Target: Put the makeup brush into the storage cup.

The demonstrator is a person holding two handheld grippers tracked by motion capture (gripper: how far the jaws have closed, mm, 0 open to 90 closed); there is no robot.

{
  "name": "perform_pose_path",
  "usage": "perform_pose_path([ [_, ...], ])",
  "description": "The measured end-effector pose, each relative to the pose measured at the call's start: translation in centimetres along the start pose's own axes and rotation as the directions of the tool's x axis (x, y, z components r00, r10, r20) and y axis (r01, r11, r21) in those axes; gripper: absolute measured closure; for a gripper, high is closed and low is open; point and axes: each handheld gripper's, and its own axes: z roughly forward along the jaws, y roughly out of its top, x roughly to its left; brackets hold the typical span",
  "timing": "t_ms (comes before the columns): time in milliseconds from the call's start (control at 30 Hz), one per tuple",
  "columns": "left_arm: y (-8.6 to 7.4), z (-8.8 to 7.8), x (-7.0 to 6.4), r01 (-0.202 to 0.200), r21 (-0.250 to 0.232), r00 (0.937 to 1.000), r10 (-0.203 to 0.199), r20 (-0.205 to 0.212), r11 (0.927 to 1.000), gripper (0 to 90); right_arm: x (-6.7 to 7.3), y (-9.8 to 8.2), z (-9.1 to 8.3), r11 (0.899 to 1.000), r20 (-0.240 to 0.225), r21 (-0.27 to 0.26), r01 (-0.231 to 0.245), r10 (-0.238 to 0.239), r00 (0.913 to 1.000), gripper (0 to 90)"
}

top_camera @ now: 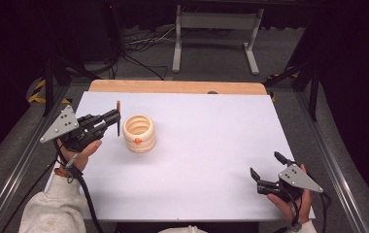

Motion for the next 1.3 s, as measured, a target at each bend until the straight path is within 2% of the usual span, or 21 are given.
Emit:
perform_pose_path([
  [267,0.2,1.0,0.2,-0.003,-0.009,1.0,0.003,0.005,1.0,83.4,0.1,0.0,0.0,1.0,-0.002,-0.002,0.002,-0.002,1.0,5.7],
  [333,0.3,1.4,0.3,-0.015,-0.012,0.9999,0.015,0.005,0.9998,83.4,0.1,0.0,0.0,1.0,-0.007,-0.009,0.003,-0.003,1.0,5.7],
  [500,0.4,2.0,0.5,-0.01,-0.012,0.9999,0.01,0.004,0.9999,83.4,0.1,0.0,0.0,1.0,-0.016,-0.018,-0.003,0.003,0.9999,5.5],
  [667,0.4,2.6,0.6,-0.016,-0.008,0.9999,0.016,0.002,0.9998,83.4,0.9,0.7,-0.4,0.999,-0.036,-0.037,0.021,-0.023,0.9991,4.8],
  [700,0.3,2.8,0.6,-0.017,-0.008,0.9999,0.017,0.002,0.9998,83.4,1.2,0.9,-0.5,0.999,-0.048,-0.048,0.025,-0.027,0.9985,4.7],
  [867,-0.1,3.3,0.7,-0.009,-0.018,0.9998,0.01,0.015,0.9998,83.4,1.4,1.0,-0.6,0.998,-0.038,-0.06,0.033,-0.035,0.9987,4.4],
  [933,-0.2,3.5,0.8,-0.005,-0.018,0.9998,0.006,0.017,0.9998,83.4,1.3,1.0,-0.7,0.997,-0.04,-0.074,0.013,-0.016,0.9991,4.3],
  [1133,-0.8,4.1,1.1,0.004,-0.014,0.9998,-0.004,0.02,0.9999,83.4,1.3,1.0,-0.6,0.997,-0.035,-0.071,0.017,-0.019,0.9992,4.2],
  [1233,-1.2,4.5,1.2,-0.004,0.006,0.9999,0.004,0.017,1.0,83.4,1.4,1.0,-0.5,0.998,-0.039,-0.067,0.02,-0.023,0.999,4.1],
  [1300,-1.6,4.7,1.3,0.01,0.0,0.9997,-0.01,0.022,1.0,83.4,1.5,1.0,-0.5,0.998,-0.04,-0.066,0.023,-0.026,0.9989,4.1],
])
